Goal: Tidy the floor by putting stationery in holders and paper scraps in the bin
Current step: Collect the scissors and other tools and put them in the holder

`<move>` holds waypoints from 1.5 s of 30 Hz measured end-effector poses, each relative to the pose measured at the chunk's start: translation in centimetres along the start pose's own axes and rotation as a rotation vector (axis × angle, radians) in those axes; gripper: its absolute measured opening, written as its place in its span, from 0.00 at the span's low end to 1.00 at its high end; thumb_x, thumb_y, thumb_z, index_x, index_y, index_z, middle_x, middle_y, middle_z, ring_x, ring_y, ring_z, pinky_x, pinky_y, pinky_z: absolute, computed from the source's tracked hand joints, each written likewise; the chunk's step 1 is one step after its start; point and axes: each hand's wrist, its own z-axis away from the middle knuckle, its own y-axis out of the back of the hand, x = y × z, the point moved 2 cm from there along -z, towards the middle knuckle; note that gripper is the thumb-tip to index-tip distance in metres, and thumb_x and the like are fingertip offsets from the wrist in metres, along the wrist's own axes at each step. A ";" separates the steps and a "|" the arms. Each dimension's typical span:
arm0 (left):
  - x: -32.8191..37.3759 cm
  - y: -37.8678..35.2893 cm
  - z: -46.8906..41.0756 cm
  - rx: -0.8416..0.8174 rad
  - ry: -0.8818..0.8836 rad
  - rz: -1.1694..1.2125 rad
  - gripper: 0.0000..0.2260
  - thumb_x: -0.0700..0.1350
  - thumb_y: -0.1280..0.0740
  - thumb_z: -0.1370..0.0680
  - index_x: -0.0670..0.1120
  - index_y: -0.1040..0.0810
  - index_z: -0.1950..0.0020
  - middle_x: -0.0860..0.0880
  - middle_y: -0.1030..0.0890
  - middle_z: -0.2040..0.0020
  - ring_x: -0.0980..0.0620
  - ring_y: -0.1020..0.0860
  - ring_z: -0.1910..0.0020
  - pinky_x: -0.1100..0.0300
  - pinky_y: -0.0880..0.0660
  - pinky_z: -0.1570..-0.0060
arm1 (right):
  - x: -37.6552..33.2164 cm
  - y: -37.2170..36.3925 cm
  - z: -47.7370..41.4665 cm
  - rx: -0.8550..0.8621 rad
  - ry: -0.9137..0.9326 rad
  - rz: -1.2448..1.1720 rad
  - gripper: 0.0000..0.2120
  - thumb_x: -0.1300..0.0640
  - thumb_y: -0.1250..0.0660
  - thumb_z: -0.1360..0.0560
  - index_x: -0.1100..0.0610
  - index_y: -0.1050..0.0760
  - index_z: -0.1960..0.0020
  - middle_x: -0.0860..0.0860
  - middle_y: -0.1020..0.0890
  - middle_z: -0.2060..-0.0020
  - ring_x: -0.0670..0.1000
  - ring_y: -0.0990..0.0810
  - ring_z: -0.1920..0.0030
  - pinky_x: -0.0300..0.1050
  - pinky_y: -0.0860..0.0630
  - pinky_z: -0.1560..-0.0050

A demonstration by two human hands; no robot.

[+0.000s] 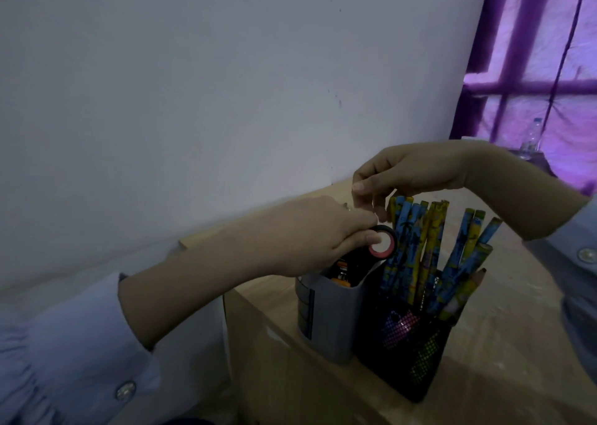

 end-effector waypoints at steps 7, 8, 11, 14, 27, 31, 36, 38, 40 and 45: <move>-0.2 -0.9 0.6 0.288 -0.048 -0.422 0.19 0.61 0.59 0.22 0.50 0.39 0.42 0.52 0.24 0.58 0.48 0.23 0.62 0.55 0.28 0.68 | -2.0 1.3 0.7 0.102 0.000 0.084 0.17 0.46 0.37 0.29 0.58 0.21 0.51 0.53 0.17 0.58 0.51 0.18 0.57 0.47 0.22 0.53; -0.3 -1.0 0.9 0.345 -0.051 -0.415 0.21 0.62 0.58 0.22 0.49 0.40 0.41 0.51 0.22 0.57 0.48 0.21 0.63 0.55 0.28 0.71 | -2.2 1.5 0.8 0.122 0.003 0.099 0.17 0.46 0.37 0.29 0.58 0.21 0.50 0.53 0.17 0.57 0.52 0.18 0.57 0.47 0.21 0.52; -1.0 -1.1 1.6 0.485 -0.061 -0.403 0.25 0.62 0.52 0.22 0.44 0.32 0.38 0.48 0.19 0.57 0.47 0.21 0.67 0.57 0.28 0.77 | -2.9 2.4 1.3 0.195 0.007 0.146 0.17 0.46 0.37 0.28 0.57 0.21 0.48 0.53 0.16 0.56 0.52 0.18 0.56 0.46 0.20 0.53; -1.8 -0.7 2.9 0.558 -0.050 -0.434 0.23 0.59 0.48 0.21 0.42 0.26 0.42 0.47 0.20 0.60 0.47 0.22 0.70 0.59 0.31 0.79 | -4.4 3.1 1.7 0.257 0.013 0.188 0.17 0.45 0.36 0.31 0.54 0.21 0.49 0.51 0.16 0.57 0.53 0.17 0.55 0.46 0.20 0.53; -5.8 0.2 10.6 0.543 0.324 -0.624 0.18 0.55 0.46 0.22 0.43 0.25 0.54 0.46 0.21 0.63 0.48 0.24 0.68 0.62 0.38 0.74 | -12.2 -2.6 -0.1 0.550 0.134 0.496 0.11 0.48 0.35 0.24 0.52 0.23 0.45 0.46 0.21 0.47 0.46 0.23 0.50 0.44 0.27 0.52; -6.1 -0.6 14.6 0.455 0.508 -0.577 0.18 0.56 0.45 0.20 0.43 0.27 0.46 0.45 0.21 0.52 0.45 0.24 0.56 0.56 0.32 0.65 | -14.0 -6.3 -2.1 0.566 0.166 0.699 0.15 0.46 0.35 0.24 0.52 0.25 0.41 0.49 0.24 0.43 0.49 0.26 0.46 0.44 0.31 0.49; -5.4 -3.2 20.6 0.401 0.698 -0.543 0.18 0.56 0.46 0.20 0.43 0.28 0.44 0.45 0.22 0.49 0.45 0.24 0.52 0.55 0.31 0.62 | -15.3 -12.7 -4.9 0.525 0.205 0.823 0.19 0.46 0.35 0.24 0.54 0.29 0.37 0.54 0.28 0.39 0.53 0.28 0.43 0.46 0.30 0.44; -4.8 -4.7 23.0 0.394 0.738 -0.543 0.18 0.56 0.46 0.20 0.43 0.28 0.44 0.45 0.21 0.50 0.45 0.24 0.53 0.56 0.33 0.63 | -15.4 -15.5 -5.6 0.513 0.210 0.861 0.21 0.46 0.35 0.24 0.55 0.30 0.36 0.56 0.29 0.38 0.56 0.28 0.40 0.50 0.29 0.40; -3.5 -6.4 25.6 0.357 0.792 -0.534 0.19 0.57 0.46 0.20 0.43 0.28 0.44 0.45 0.22 0.49 0.45 0.24 0.52 0.55 0.33 0.63 | -15.0 -18.9 -6.2 0.492 0.222 0.893 0.21 0.46 0.36 0.24 0.55 0.31 0.35 0.57 0.30 0.37 0.58 0.29 0.39 0.50 0.30 0.41; 0.7 -10.2 32.5 0.250 0.928 -0.543 0.19 0.57 0.48 0.19 0.43 0.30 0.43 0.45 0.23 0.48 0.45 0.25 0.51 0.55 0.32 0.62 | -13.7 -27.4 -6.8 0.422 0.236 0.874 0.23 0.46 0.36 0.24 0.55 0.32 0.34 0.59 0.32 0.36 0.61 0.33 0.37 0.51 0.31 0.40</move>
